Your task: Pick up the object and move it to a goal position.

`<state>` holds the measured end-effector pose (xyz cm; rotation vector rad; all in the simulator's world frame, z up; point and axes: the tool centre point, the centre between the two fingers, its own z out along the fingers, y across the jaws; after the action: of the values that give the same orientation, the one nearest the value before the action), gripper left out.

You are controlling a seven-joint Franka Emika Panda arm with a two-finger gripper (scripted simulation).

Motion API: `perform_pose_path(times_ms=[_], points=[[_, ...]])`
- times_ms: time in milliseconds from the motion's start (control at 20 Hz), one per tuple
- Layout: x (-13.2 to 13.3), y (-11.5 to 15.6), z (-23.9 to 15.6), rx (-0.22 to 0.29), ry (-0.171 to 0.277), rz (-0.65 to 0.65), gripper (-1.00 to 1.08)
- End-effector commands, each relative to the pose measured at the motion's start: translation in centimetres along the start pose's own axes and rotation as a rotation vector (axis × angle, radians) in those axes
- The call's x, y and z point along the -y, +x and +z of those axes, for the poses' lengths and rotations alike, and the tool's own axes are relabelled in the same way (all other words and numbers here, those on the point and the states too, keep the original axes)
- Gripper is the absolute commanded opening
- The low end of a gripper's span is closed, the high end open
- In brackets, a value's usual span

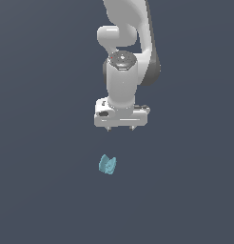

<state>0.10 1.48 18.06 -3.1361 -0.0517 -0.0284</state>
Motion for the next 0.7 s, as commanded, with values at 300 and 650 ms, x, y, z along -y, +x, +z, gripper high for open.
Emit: perform_pose_path(times_ms=[300,650], points=[[2.1,0.2,-0.8,-0.002,0.008,-0.021,1.0],[3.1,0.2,-1.2,-0.003,0.012,-0.032,1.0]])
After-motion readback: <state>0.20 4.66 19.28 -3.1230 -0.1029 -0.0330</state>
